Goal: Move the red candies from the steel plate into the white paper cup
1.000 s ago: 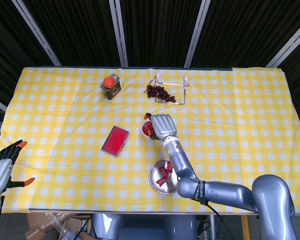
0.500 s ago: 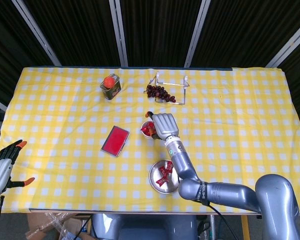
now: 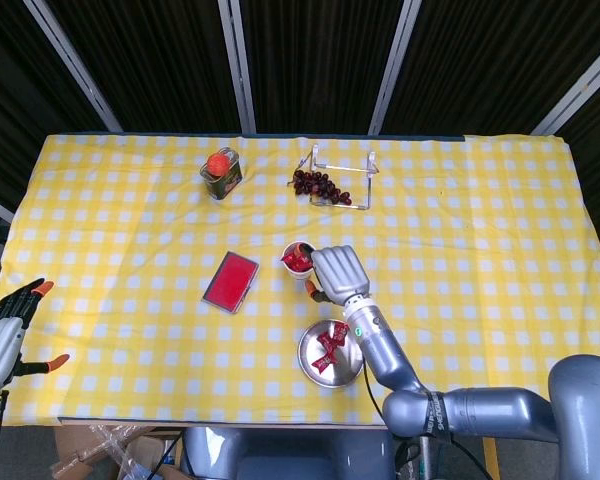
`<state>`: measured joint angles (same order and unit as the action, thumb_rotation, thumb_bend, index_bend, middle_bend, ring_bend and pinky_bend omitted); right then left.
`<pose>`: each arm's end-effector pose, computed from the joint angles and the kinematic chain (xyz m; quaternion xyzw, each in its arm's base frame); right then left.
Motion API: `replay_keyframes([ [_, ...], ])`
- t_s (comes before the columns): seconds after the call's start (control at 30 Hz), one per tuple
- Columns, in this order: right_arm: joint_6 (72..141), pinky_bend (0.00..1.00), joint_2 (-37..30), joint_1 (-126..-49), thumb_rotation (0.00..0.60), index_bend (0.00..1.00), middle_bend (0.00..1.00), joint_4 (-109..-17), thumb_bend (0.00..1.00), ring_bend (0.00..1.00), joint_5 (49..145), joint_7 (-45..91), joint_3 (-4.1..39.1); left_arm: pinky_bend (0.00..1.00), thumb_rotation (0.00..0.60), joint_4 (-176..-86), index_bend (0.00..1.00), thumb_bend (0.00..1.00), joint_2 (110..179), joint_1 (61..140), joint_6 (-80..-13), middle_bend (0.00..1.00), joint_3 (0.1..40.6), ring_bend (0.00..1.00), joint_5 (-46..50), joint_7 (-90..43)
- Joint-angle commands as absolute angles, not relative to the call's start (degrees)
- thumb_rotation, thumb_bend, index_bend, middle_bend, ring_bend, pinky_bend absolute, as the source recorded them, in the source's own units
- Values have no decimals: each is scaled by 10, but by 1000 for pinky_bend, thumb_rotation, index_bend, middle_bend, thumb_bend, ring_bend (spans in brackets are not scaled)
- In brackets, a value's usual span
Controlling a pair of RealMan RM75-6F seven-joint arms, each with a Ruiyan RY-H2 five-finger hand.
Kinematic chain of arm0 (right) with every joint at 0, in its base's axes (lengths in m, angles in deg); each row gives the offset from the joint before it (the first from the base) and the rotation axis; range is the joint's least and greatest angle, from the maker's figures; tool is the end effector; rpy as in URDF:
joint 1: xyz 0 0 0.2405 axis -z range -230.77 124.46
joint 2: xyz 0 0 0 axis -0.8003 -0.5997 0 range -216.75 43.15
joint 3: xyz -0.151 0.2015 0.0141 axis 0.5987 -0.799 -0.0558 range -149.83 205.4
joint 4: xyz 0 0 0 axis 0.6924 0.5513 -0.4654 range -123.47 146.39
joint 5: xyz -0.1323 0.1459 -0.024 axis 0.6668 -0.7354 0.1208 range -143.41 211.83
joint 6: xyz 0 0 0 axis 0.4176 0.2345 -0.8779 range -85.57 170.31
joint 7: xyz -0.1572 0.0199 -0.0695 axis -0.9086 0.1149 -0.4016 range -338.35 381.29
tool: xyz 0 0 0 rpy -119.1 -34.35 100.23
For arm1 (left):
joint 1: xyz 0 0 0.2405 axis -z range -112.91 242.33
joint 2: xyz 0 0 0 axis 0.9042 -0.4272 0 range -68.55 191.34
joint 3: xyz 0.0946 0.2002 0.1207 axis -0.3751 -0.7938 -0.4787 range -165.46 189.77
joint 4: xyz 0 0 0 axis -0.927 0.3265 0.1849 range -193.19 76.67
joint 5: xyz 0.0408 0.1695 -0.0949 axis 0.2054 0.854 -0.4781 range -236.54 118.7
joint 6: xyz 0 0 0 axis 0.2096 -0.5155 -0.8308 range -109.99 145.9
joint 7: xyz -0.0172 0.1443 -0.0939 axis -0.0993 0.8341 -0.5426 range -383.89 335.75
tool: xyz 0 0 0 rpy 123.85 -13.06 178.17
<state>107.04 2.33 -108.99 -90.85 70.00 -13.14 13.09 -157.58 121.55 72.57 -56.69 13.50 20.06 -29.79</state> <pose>-0.0461 -0.3578 -0.0150 0.7132 -0.4441 0.3759 0.3908 -0.3060 0.2133 0.1518 -0.5730 -0.5036 -0.3636 0.5346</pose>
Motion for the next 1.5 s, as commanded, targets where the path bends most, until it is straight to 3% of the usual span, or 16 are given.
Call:
replay_keyframes([
  [0.03,1093,923,-7,-1054,600,285,804,-970,441,830,730,-142,185,0,600,-1574,0,44,1217,725,-571,0,135,0,203,-298],
  [0.3,1114,923,10,-1017,600,285,804,-987,395,829,778,-155,255,0,600,-1571,0,44,1220,722,-580,0,134,0,211,-294],
  [0.57,1127,923,54,-985,600,371,804,-962,386,830,819,-158,295,0,600,-1569,0,44,1224,720,-586,0,135,0,213,-290],
  [1.33,1089,923,98,-955,600,374,804,-895,386,830,818,-137,269,0,600,-1569,0,44,1224,720,-584,0,136,0,209,-289],
  [1.5,1077,923,106,-953,600,428,804,-876,386,830,809,-134,261,0,600,-1569,0,44,1223,720,-584,0,136,0,210,-289],
])
